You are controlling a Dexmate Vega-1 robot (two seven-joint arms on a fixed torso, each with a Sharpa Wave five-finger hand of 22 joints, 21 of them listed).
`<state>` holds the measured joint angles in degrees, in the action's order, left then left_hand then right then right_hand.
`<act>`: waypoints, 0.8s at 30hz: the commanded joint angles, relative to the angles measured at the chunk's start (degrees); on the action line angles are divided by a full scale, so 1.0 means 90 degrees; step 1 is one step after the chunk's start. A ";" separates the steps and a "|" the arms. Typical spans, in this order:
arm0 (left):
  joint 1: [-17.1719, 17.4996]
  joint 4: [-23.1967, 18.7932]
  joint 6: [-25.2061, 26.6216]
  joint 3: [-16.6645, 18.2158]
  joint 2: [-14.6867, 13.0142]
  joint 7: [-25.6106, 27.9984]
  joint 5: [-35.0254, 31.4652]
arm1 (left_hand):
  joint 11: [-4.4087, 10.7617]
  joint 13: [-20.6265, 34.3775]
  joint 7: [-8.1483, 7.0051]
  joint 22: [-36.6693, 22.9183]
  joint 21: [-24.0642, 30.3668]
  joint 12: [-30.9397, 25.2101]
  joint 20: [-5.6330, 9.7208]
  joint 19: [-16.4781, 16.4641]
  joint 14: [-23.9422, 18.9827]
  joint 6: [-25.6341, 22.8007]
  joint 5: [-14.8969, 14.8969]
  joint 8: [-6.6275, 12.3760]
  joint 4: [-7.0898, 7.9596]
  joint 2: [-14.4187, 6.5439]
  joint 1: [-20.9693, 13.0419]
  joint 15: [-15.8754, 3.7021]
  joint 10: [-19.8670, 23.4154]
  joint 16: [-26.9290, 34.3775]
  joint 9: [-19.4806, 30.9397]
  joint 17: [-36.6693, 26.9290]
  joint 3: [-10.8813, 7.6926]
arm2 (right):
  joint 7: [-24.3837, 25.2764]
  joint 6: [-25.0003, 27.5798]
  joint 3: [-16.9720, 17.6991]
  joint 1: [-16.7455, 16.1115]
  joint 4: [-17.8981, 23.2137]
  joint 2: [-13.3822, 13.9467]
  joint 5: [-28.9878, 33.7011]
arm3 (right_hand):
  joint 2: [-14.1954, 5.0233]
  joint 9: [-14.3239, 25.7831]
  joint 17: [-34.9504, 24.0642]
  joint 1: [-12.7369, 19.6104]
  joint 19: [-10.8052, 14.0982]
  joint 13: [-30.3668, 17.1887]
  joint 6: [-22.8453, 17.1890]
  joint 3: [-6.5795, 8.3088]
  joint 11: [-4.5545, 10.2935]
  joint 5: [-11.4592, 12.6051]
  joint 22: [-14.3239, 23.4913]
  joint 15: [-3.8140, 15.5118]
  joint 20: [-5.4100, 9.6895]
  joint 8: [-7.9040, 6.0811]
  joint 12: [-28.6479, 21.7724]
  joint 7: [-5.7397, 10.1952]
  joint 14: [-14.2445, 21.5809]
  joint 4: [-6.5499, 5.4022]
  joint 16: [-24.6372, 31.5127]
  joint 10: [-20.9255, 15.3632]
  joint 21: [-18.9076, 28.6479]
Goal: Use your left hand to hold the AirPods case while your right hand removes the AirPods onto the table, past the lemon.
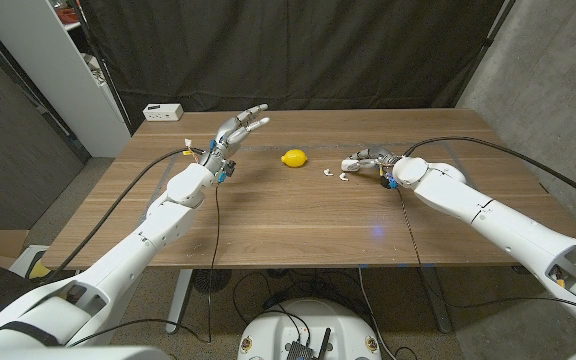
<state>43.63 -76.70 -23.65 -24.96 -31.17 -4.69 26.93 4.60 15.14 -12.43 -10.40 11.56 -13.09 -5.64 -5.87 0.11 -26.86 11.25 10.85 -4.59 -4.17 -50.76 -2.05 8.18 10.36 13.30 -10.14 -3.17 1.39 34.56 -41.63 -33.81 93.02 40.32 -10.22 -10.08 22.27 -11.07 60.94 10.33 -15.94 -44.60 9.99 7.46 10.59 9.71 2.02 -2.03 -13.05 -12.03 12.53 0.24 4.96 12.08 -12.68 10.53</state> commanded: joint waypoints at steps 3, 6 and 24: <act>-0.0023 0.0126 -0.0069 0.0004 0.0034 -0.0075 0.0041 | -0.0020 -0.0011 0.0030 -0.0019 0.0023 -0.0039 0.0012 -0.0038 -0.0010 -0.0033 -0.0022 0.0022 -0.0054 -0.0060 0.0019 -0.0120 0.0044 0.0030 -0.0014 -0.0001 -0.0011 | -0.0019 0.0143 -0.0065 0.0070 -0.0020 -0.0057 0.0067 | 0.0108 -0.0117 -0.0003 0.0074 -0.0035 -0.0015 0.0266 0.0032 -0.0024 0.0004 0.0013 0.0497 -0.0100 0.0187 0.0031 -0.0003 -0.0061 0.0120 0.0001 0.0093 0.0042; -0.0034 0.0160 -0.0078 0.0004 0.0041 -0.0101 0.0059 | -0.0015 -0.0018 0.0035 -0.0020 0.0023 -0.0039 0.0004 -0.0038 -0.0010 -0.0031 -0.0023 0.0023 -0.0059 -0.0064 0.0021 -0.0118 0.0042 0.0030 -0.0027 -0.0001 -0.0012 | -0.0013 0.0141 -0.0070 0.0073 -0.0027 -0.0068 0.0069 | 0.0120 -0.0156 0.0000 0.0092 -0.0038 -0.0013 0.0346 0.0040 -0.0036 0.0007 0.0012 0.0493 -0.0102 0.0233 0.0044 0.0006 -0.0075 0.0143 -0.0004 0.0145 0.0042; -0.0112 0.0381 -0.0139 0.0028 0.0066 -0.0238 0.0161 | -0.0012 -0.0052 0.0025 -0.0022 0.0026 -0.0050 -0.0027 -0.0046 -0.0023 -0.0044 -0.0027 0.0030 -0.0085 -0.0082 0.0030 -0.0114 0.0055 0.0032 -0.0088 0.0001 -0.0016 | 0.0043 0.0059 -0.0126 0.0214 -0.0204 -0.0243 0.0125 | 0.0115 -0.0621 -0.0035 0.0091 -0.0036 -0.0009 0.1699 0.0094 -0.0109 0.0022 0.0013 0.0449 -0.0078 0.0398 0.0127 0.0011 -0.0287 0.0210 -0.0037 0.0774 0.0052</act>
<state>43.16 -74.72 -24.44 -24.88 -30.78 -6.22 27.94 4.61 14.63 -12.43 -10.41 11.56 -13.09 -5.63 -5.87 0.11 -26.85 11.00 10.85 -4.91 -4.39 -50.54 -2.05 8.18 10.36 12.51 -10.15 -3.49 1.41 35.67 -42.45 -32.62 91.96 38.90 -9.57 -9.28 16.81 -11.08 61.74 10.03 -15.95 -29.83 10.65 6.46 10.62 9.75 1.87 -1.96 -9.53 -11.14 12.68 -1.66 6.61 12.05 -6.29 10.46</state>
